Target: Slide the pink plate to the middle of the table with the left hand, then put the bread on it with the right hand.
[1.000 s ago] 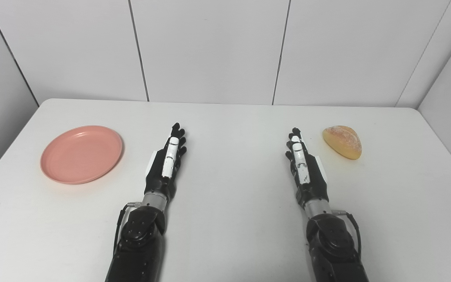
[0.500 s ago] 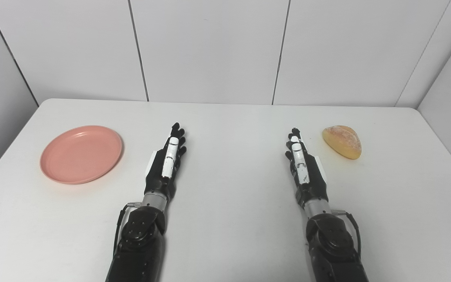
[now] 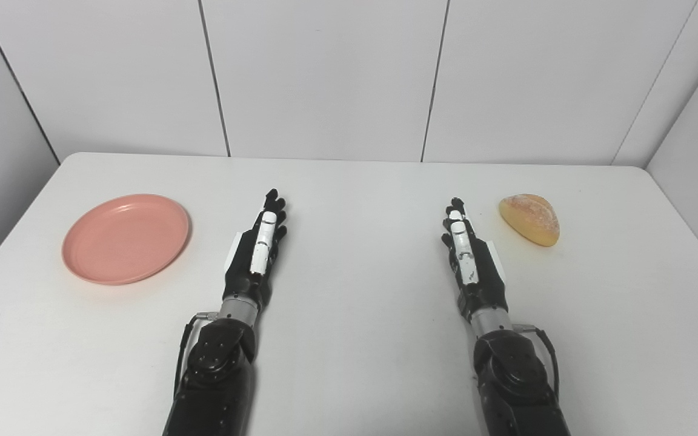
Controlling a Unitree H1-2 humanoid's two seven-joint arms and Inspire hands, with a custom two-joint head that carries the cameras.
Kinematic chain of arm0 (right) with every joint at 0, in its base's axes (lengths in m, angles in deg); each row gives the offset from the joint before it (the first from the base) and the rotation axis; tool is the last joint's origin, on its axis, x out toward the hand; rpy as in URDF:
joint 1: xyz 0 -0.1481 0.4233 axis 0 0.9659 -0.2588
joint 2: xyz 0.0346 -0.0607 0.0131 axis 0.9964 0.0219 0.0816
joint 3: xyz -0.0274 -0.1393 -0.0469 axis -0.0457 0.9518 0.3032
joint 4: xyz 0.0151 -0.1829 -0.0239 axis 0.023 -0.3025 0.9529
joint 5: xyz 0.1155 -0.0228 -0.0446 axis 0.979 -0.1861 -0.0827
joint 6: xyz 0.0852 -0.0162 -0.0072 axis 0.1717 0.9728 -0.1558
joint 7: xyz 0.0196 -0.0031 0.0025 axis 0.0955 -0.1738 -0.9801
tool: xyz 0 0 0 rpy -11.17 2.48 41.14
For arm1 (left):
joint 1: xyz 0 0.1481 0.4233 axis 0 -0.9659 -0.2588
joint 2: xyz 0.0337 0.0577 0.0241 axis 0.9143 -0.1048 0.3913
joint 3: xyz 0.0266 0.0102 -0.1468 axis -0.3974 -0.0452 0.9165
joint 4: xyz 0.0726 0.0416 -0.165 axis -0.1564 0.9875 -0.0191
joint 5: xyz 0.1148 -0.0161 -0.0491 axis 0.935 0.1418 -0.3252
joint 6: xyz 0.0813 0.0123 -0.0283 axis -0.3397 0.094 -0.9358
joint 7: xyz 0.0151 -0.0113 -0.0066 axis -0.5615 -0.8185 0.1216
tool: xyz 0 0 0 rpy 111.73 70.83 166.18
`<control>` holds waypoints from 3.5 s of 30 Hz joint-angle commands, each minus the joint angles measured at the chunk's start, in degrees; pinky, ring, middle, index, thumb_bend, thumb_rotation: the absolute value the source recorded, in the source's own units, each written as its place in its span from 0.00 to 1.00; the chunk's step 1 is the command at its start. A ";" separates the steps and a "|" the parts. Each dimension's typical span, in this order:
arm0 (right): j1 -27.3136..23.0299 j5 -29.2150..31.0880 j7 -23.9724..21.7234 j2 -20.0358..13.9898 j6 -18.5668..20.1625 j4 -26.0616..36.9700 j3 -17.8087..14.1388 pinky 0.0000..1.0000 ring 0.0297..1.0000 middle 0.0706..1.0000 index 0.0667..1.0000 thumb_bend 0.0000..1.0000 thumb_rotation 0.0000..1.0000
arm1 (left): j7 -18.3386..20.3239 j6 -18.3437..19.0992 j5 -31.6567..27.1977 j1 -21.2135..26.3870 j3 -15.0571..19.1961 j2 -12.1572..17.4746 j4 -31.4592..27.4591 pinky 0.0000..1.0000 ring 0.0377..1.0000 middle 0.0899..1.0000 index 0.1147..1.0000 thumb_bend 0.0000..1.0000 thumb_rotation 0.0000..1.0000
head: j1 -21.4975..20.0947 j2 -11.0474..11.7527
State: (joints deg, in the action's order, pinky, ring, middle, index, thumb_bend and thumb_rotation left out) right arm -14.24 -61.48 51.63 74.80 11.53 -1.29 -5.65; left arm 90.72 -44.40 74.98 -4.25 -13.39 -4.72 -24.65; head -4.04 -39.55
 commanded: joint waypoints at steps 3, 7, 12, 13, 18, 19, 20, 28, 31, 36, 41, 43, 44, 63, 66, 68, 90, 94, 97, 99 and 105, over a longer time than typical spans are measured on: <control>-2.24 0.12 -0.32 0.11 -0.83 2.24 0.07 1.00 1.00 1.00 1.00 0.64 1.00 | -0.16 -0.96 0.42 2.11 -0.13 -0.14 -2.22 1.00 1.00 0.98 0.97 0.50 1.00 | 0.02 0.13; -2.13 0.42 -0.47 0.23 -1.10 2.35 0.03 1.00 1.00 1.00 1.00 0.64 1.00 | -0.48 -0.43 1.14 1.84 -0.35 -0.05 -2.72 0.99 1.00 0.98 0.96 0.50 1.00 | 0.12 0.45; -2.06 0.57 -0.44 0.30 -1.06 2.50 -0.04 1.00 1.00 1.00 1.00 0.64 1.00 | -0.37 -0.42 0.95 1.71 -0.12 -0.18 -2.99 0.98 0.99 0.98 0.96 0.49 1.00 | 0.18 0.53; -2.09 0.64 -0.48 0.29 -1.04 2.42 -0.05 1.00 1.00 1.00 1.00 0.65 1.00 | -0.37 -0.48 0.98 1.72 -0.11 -0.17 -2.92 0.98 0.99 0.98 0.95 0.49 1.00 | 0.18 0.53; -2.06 0.86 -0.41 0.35 -1.01 2.64 -0.03 1.00 1.00 1.00 1.00 0.64 1.00 | -0.31 -0.32 1.02 1.70 -0.10 -0.06 -3.13 0.98 0.99 0.97 0.95 0.49 1.00 | 0.20 0.41; -2.01 0.81 -0.42 0.30 -0.97 2.73 0.05 1.00 1.00 1.00 1.00 0.64 1.00 | -0.22 -0.21 0.88 1.65 -0.08 -0.08 -3.24 0.98 0.99 0.98 0.96 0.49 1.00 | 0.48 0.48; -1.98 0.68 -0.33 0.26 -0.93 2.83 0.13 1.00 1.00 1.00 1.00 0.64 1.00 | -0.18 -0.09 0.86 1.63 -0.10 -0.07 -3.31 0.99 0.99 0.98 0.96 0.49 1.00 | 0.48 0.48; -0.58 0.45 -1.03 -1.15 -0.92 3.90 -0.05 1.00 1.00 1.00 1.00 0.64 1.00 | -0.94 -1.48 3.09 1.06 -1.27 -0.68 -3.86 0.99 1.00 0.98 0.97 0.50 1.00 | 9.62 3.62; 0.00 2.58 -2.36 -2.04 -1.27 3.81 -0.96 1.00 1.00 1.00 1.00 0.63 1.00 | -0.95 -2.54 0.98 1.53 -0.57 -2.01 -4.02 1.00 1.00 0.99 0.98 0.49 1.00 | 13.73 5.49; 0.36 3.59 -1.92 -2.46 -2.92 2.28 -2.57 1.00 0.98 0.98 0.99 0.65 0.94 | -1.90 -3.18 -0.06 2.76 0.86 -2.69 -4.47 1.00 1.00 1.00 1.00 0.50 1.00 | 17.06 8.03; 0.38 4.45 -3.42 -3.38 -4.56 0.90 -2.87 1.00 0.99 0.99 1.00 0.67 0.94 | -4.41 -3.55 -0.74 4.28 3.49 -2.95 -4.63 1.00 1.00 1.00 0.99 0.53 1.00 | 18.68 8.88; 0.33 5.02 -4.04 -3.68 -4.93 0.25 -2.99 1.00 1.00 1.00 1.00 0.69 0.94 | -4.83 -3.73 -1.92 4.90 4.89 -3.19 -4.36 1.00 1.00 0.98 0.97 0.56 1.00 | 19.05 9.52; 0.29 5.28 -4.21 -3.73 -4.68 0.06 -3.05 1.00 1.00 1.00 1.00 0.70 0.94 | -5.04 -4.06 -2.53 5.28 5.62 -3.14 -4.18 1.00 1.00 0.98 0.97 0.56 1.00 | 19.05 9.52; -0.16 6.52 -6.13 -4.63 -5.60 -2.31 -3.26 1.00 1.00 1.00 1.00 0.74 0.93 | -10.77 -6.89 -4.08 9.19 13.39 1.49 -3.87 0.83 0.83 0.81 0.79 0.62 1.00 | 21.73 11.27; -0.06 6.41 -6.06 -4.79 -5.72 -2.31 -3.31 1.00 1.00 1.00 1.00 0.73 0.93 | -12.77 -8.10 -2.84 9.66 14.59 3.04 -3.29 0.79 0.79 0.77 0.75 0.63 1.00 | 22.25 11.41; -0.08 6.55 -6.35 -4.99 -5.43 -2.41 -3.27 1.00 1.00 1.00 1.00 0.74 0.93 | -13.62 -8.74 -2.38 9.83 14.89 3.65 -3.04 0.78 0.78 0.75 0.73 0.63 1.00 | 22.61 11.39; -0.15 8.18 -7.30 -6.01 -5.79 -3.19 -5.00 1.00 1.00 1.00 0.99 0.73 0.91 | -22.46 -8.10 1.56 8.63 20.43 10.27 -3.95 0.78 0.78 0.75 0.74 0.60 1.00 | 25.23 11.62; -0.14 7.97 -6.89 -5.96 -5.52 -3.17 -5.10 1.00 1.00 1.00 0.98 0.74 0.90 | -23.61 -8.57 3.42 7.91 20.92 11.61 -2.80 0.81 0.79 0.77 0.76 0.58 1.00 | 25.43 11.57; -0.16 7.69 -6.58 -5.92 -5.44 -3.08 -5.10 1.00 1.00 1.00 0.98 0.74 0.91 | -24.66 -8.68 3.82 7.56 21.20 12.39 -1.55 0.82 0.80 0.78 0.77 0.57 1.00 | 25.52 11.55; -0.16 7.47 -6.28 -5.83 -5.40 -2.93 -5.10 1.00 1.00 1.00 0.98 0.73 0.91 | -25.44 -8.56 4.13 7.40 21.44 12.99 -0.26 0.82 0.81 0.78 0.78 0.56 1.00 | 25.54 11.57; -0.02 7.71 -6.30 -5.76 -4.35 -2.15 -5.05 1.00 1.00 1.00 0.98 0.74 0.91 | -26.90 -9.33 3.04 7.18 22.92 13.70 3.73 0.84 0.82 0.80 0.79 0.55 1.00 | 25.38 11.48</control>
State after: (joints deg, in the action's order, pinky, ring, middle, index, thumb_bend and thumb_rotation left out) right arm -14.27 -53.87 45.52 69.32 8.73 -3.61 -10.43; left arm 64.27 -52.34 77.99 0.94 9.43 7.42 -20.33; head 21.27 -28.04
